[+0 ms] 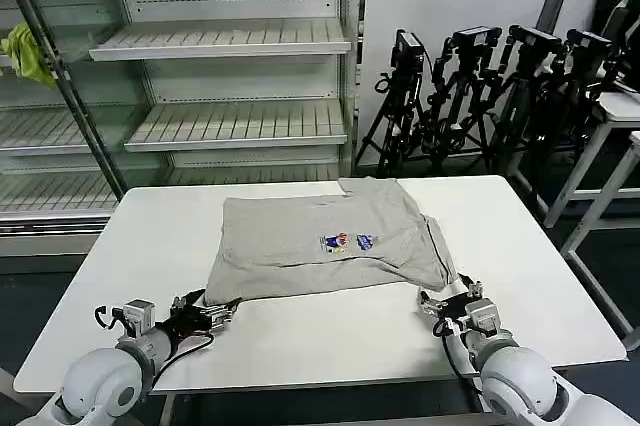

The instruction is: Fold and organize the clothes.

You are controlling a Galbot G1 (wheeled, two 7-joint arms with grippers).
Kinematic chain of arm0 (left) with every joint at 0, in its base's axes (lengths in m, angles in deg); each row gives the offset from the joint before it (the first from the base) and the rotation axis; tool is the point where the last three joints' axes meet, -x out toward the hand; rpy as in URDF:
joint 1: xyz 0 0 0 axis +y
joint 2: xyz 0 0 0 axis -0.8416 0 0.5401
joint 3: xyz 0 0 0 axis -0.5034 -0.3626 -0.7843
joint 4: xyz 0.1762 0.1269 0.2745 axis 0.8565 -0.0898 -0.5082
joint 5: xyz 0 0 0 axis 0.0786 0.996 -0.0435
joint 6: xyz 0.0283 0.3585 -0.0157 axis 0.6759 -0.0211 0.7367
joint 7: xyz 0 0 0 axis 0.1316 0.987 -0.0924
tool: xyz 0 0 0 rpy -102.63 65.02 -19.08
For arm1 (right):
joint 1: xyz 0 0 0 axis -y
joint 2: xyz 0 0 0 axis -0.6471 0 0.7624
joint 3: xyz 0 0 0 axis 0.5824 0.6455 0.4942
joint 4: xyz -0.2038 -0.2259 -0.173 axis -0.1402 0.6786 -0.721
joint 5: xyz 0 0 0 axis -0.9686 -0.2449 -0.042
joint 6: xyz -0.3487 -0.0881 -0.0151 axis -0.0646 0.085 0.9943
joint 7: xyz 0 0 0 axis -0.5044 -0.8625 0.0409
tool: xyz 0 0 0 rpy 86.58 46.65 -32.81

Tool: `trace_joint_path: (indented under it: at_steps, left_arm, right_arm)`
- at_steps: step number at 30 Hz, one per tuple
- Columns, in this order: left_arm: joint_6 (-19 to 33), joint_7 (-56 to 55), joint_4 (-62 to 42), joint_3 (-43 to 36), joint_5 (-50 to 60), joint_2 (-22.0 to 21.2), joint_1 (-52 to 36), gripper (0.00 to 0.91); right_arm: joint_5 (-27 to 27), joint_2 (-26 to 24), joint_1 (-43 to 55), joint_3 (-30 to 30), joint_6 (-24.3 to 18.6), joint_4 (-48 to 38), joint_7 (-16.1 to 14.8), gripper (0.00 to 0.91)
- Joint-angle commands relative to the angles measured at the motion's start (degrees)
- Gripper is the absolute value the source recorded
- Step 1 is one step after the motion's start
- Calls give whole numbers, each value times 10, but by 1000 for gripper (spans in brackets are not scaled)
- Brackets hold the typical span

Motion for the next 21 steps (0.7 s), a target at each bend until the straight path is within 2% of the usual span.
trace_joint_path:
  at_steps: [1, 4, 5, 7, 10, 21]
  left_arm:
    - [-1, 1, 3, 1, 0, -2, 5, 161]
    - [-1, 3, 4, 2, 2, -1, 6, 141]
    - [-1, 3, 4, 2, 2, -1, 6, 131]
    - [-1, 4, 5, 3, 4, 0, 6, 81]
    - [2, 7, 5, 4, 7, 0, 8, 50]
    - [10, 12, 3, 12, 15, 1, 12, 40]
  right_arm:
    - [-9, 15, -4, 2, -4, -22, -6, 242]
    - [-13, 14, -7, 1, -8, -21, -7, 101]
    - [-14, 14, -9, 0, -9, -20, -8, 91]
    - [-16, 13, -12, -1, -11, -18, -8, 0]
    - [-18, 13, -15, -3, -13, -16, -8, 0]
    - [-26, 10, -15, -7, -20, -13, -13, 0]
